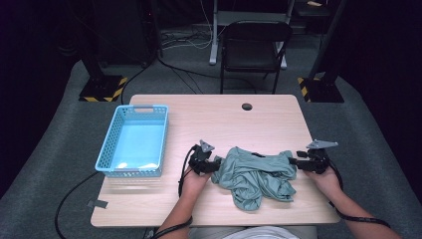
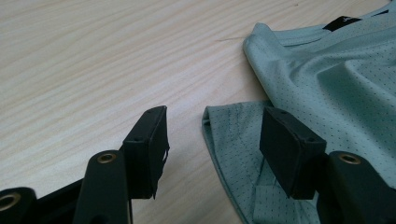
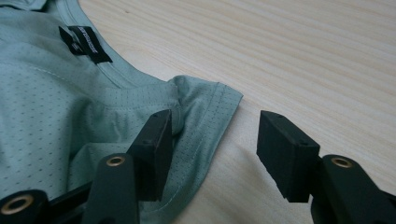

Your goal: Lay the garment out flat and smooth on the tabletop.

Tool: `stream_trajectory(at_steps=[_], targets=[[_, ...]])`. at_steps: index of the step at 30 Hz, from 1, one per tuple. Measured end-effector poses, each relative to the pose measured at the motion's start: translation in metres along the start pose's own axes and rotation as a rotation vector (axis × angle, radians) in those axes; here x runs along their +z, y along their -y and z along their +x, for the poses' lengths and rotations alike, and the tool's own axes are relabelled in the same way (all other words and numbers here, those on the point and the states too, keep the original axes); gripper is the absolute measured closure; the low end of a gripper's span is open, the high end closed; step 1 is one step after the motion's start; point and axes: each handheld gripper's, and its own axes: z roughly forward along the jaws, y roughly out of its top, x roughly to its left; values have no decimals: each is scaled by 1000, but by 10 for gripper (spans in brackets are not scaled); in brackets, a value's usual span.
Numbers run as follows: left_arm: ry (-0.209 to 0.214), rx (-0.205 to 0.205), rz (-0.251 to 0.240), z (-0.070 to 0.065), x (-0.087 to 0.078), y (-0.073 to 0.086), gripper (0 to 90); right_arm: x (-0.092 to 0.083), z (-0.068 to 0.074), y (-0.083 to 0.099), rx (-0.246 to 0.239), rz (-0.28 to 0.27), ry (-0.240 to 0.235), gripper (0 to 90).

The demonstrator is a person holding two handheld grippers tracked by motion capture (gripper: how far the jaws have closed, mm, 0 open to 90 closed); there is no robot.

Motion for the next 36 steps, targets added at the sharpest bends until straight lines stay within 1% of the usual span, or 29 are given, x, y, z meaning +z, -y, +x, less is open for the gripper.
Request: stream_trajectory(at_steps=[1, 2, 3, 5, 7, 9, 15, 17, 18, 19, 20, 21, 22, 23, 24, 25, 27, 32, 36], targets=[[-7, 9, 5, -1, 2, 0, 412, 0, 0, 0, -1, 2, 7, 437], [-7, 9, 5, -1, 2, 0, 416, 0, 0, 0, -1, 2, 7, 437], [-25, 40, 20, -2, 5, 0, 424, 2, 0, 2, -9, 15, 18, 439], [-55, 72, 45, -3, 8, 1, 424, 4, 0, 3, -23, 34, 32, 441], [-57, 72, 38, -2, 9, 1, 418, 4, -1, 3, -32, 31, 31, 440], [-67, 61, 39, 0, 8, 2, 408, 3, -3, 4, -33, 35, 42, 440], [-79, 39, 43, 5, 3, 6, 409, 0, -8, 5, -15, 50, 45, 439], [-87, 50, 56, 7, -1, 7, 412, -2, -9, 5, -5, 63, 43, 441], [-92, 59, 58, 8, -3, 8, 415, -4, -10, 6, -14, 75, 40, 443], [-92, 65, 61, 9, -4, 9, 415, -4, -10, 6, -14, 75, 40, 443], [-91, 61, 68, 10, -5, 9, 419, -5, -11, 6, -17, 81, 38, 450], [-90, 50, 81, 12, -7, 9, 420, -7, -11, 5, -18, 95, 35, 451], [-97, 58, 106, 13, -9, 8, 423, -9, -13, 4, -33, 126, 33, 460], [-97, 68, 111, 13, -11, 9, 429, -10, -12, 4, -33, 137, 32, 462], [-99, 88, 114, 12, -14, 11, 430, -12, -12, 4, -38, 151, 32, 466], [-101, 100, 116, 12, -17, 13, 433, -13, -10, 4, -54, 159, 34, 467], [-94, 100, 115, 11, -22, 18, 450, -18, -5, 6, -92, 169, 40, 487], [-83, 104, 108, 10, -36, 32, 465, -27, 6, 18, -107, 145, 20, 500], [-80, 107, 110, 8, -44, 38, 480, -34, 9, 24, -105, 149, 4, 499]])
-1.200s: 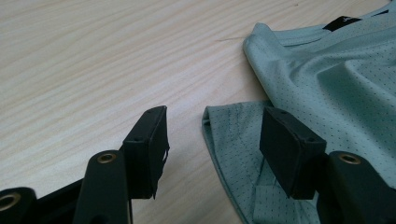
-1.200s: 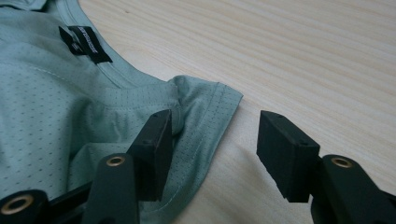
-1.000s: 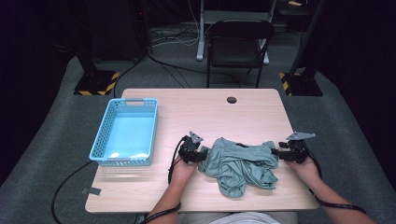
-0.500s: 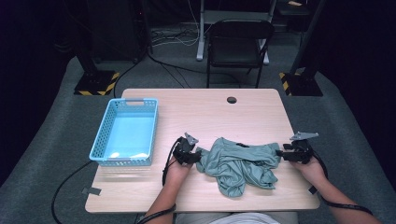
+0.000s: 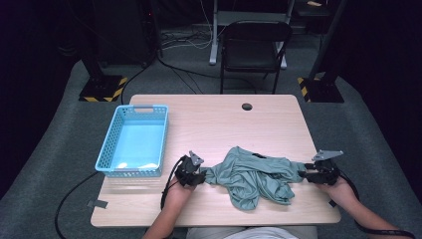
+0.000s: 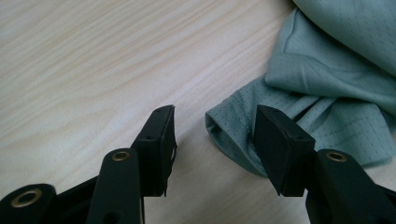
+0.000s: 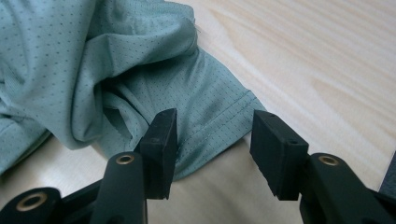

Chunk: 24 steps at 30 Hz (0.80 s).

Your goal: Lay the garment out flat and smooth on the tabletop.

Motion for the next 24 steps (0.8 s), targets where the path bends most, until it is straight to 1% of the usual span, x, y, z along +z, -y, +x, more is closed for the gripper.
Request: stream_trajectory(at_steps=[2, 4, 8, 12, 14, 15, 16, 17, 18, 19, 20, 22, 23, 24], targets=[[6, -2, 0, -1, -3, 3, 489, -3, 1, 3, 7, 2, -9, 499], [19, -15, -4, -2, -5, 6, 500, -5, 2, 6, 10, 2, -17, 500], [45, -24, -2, -6, -11, 12, 520, -10, 6, 13, 17, 2, -34, 500], [87, -29, 22, -11, -18, 17, 545, -16, 12, 19, 9, 9, -58, 500], [92, -19, 46, -14, -22, 18, 544, -19, 16, 21, -4, 26, -68, 500], [91, -22, 61, -15, -23, 17, 536, -21, 17, 20, -8, 38, -72, 500], [86, -15, 68, -16, -23, 15, 527, -22, 18, 19, -12, 38, -69, 494], [73, -4, 62, -16, -23, 12, 497, -24, 18, 18, -16, 20, -62, 491], [59, 1, 43, -15, -24, 8, 491, -27, 18, 14, -15, -3, -60, 492], [53, -7, 24, -13, -24, 3, 482, -28, 17, 10, -6, -23, -58, 491], [57, -27, 11, -11, -23, -3, 471, -29, 15, 5, 3, -41, -61, 490], [75, -61, -26, -8, -21, -17, 451, -28, 13, -6, 17, -67, -70, 489], [86, -68, -44, -8, -18, -24, 449, -27, 13, -12, 20, -80, -75, 489], [94, -67, -55, -10, -16, -31, 447, -25, 13, -17, 21, -92, -80, 489]])
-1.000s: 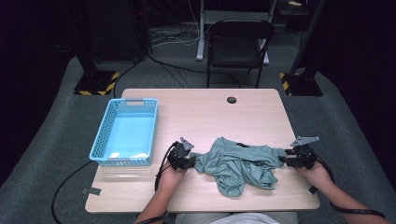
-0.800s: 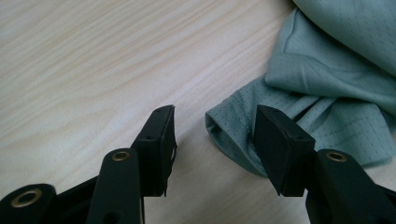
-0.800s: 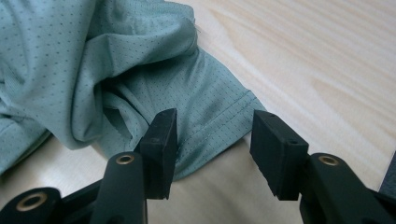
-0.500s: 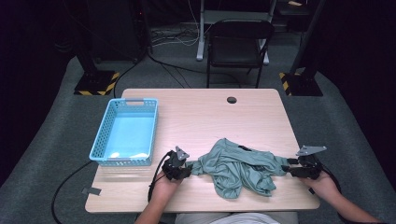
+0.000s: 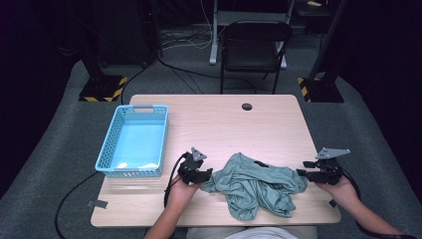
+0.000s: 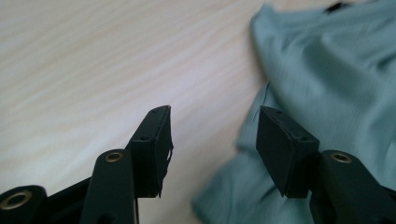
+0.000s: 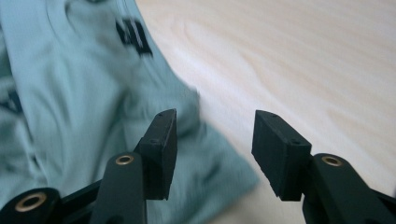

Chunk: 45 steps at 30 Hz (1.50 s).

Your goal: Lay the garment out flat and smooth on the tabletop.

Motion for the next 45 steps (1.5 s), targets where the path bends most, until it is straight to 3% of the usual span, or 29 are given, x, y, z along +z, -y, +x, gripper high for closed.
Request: stream_trajectory(at_steps=[2, 5, 11, 13, 16, 19, 21, 23, 28, 31, 38, 41, 43, 45], targets=[[18, 0, -15, -4, 8, -11, 443, 4, 1, -8, 9, -26, -9, 490], [63, -6, -14, -11, 23, -21, 440, 14, 1, -13, 65, -44, -64, 490], [116, 19, 38, -26, 51, -25, 446, 34, 2, -1, 124, 18, -124, 493], [116, 23, 54, -27, 57, -24, 461, 37, 2, 2, 139, 32, -144, 547], [130, 21, 71, -26, 63, -22, 522, 38, 3, 2, 122, 38, -161, 673], [159, 37, 65, -27, 65, -20, 655, 37, 5, 0, 120, 25, -189, 804], [165, 56, 69, -28, 64, -20, 745, 35, 6, -2, 94, 11, -197, 836], [155, 73, 61, -29, 60, -21, 819, 32, 8, -6, 69, 1, -184, 843], [127, 61, -12, -21, 38, -28, 842, 16, 6, -21, 30, -59, -144, 846], [91, 58, -78, -14, 17, -36, 845, 2, 2, -33, 2, -111, -103, 847], [-9, 110, -211, -8, -25, -58, 848, -24, -2, -67, -48, -223, -51, 849], [-72, 126, -266, -8, -35, -65, 848, -29, 1, -81, -80, -275, -17, 849], [-100, 104, -304, -7, -37, -68, 848, -31, 4, -90, -78, -323, -3, 849], [-133, 92, -304, -5, -32, -69, 847, -28, 5, -97, -68, -361, 4, 844]])
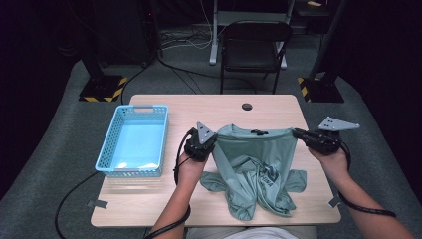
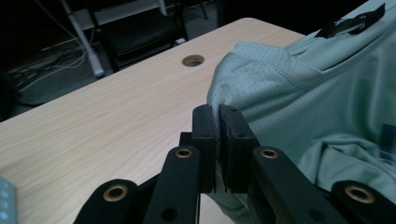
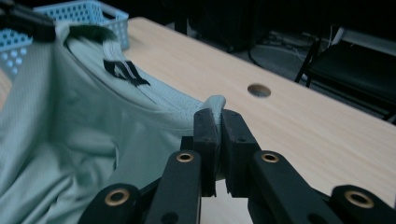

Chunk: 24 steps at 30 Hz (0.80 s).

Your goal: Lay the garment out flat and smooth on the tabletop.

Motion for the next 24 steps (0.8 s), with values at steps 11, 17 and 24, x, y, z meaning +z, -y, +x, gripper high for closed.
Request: stream_trajectory(at_steps=[11, 17, 24], targets=[[-14, -230, 244, 25, 42, 52, 467, 47, -12, 37, 63, 208, 28, 545], [9, -206, 311, 22, 34, 63, 436, 39, -13, 63, 105, 294, 5, 510], [19, -229, 319, 19, 42, 79, 436, 45, -10, 94, 118, 360, 10, 545]])
